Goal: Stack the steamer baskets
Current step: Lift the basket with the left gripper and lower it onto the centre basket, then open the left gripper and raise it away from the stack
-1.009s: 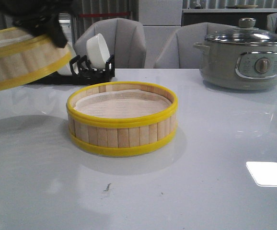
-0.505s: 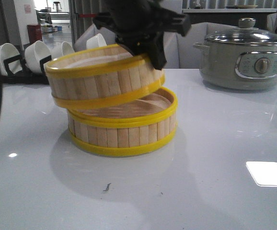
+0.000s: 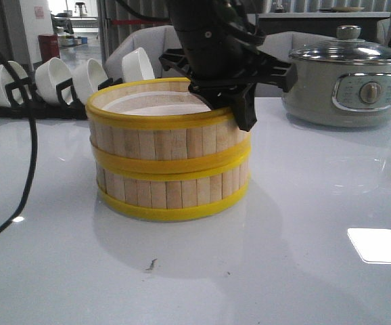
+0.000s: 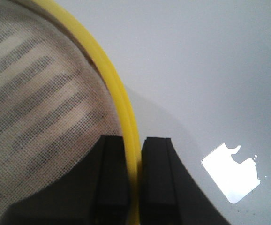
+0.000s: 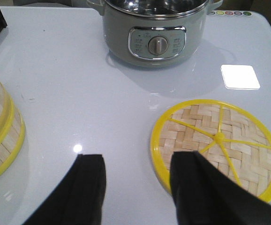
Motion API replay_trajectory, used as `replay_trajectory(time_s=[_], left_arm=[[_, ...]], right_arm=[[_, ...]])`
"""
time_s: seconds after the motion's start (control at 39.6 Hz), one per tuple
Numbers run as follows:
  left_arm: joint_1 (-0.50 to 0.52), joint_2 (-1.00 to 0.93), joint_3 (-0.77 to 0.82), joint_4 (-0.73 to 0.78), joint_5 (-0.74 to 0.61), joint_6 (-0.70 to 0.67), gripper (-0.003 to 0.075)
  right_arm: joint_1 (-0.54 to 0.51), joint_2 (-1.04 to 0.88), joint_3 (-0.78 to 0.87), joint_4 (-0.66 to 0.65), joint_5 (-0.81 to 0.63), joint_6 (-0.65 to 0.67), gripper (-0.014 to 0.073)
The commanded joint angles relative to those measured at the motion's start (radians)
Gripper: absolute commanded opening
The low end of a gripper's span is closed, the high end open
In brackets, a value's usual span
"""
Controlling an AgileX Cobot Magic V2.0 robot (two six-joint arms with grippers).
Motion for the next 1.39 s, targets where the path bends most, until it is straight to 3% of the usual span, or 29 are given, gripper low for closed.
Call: replay_trajectory(time_s=[0.0, 0.3, 0.61, 0.71, 1.19, 1.29, 1.36], left_arm=[[-0.007, -0.061, -0.037, 0.007, -0.063, 0.003, 0.0086], [-0.007, -0.061, -0.037, 0.007, -0.063, 0.003, 0.0104], [-0.007, -0.061, -0.037, 0.007, -0.058, 0.003, 0.0370], [-0.007, -0.061, -0.044, 0.007, -0.046, 0.003, 0.0398], [-0.007, -0.103, -0.243, 0.007, 0.074, 0.001, 0.0379], [-0.004, -0.108, -0.298, 0.018, 0.115, 0.001, 0.0267], [0.005, -0.118, -0.325, 0.037, 0.128, 0.001, 0.0100]], right_arm=[[0.000, -0.004, -0.040, -0.011, -0.078, -0.012, 0.0423], [0.000, -0.004, -0.040, -0.011, -0.078, -0.012, 0.0423], [0.000, -0.004, -0.040, -0.011, -0.069, -0.012, 0.0423], [0.000, -0.004, -0.040, -0.011, -0.064, -0.012, 0.0423], [0.000, -0.004, -0.040, -0.011, -0.065, -0.012, 0.0423], [0.000, -0.004, -0.040, -0.011, -0.065, -0.012, 0.0423], [0.000, -0.004, -0.040, -0.011, -0.065, -0.012, 0.0423]])
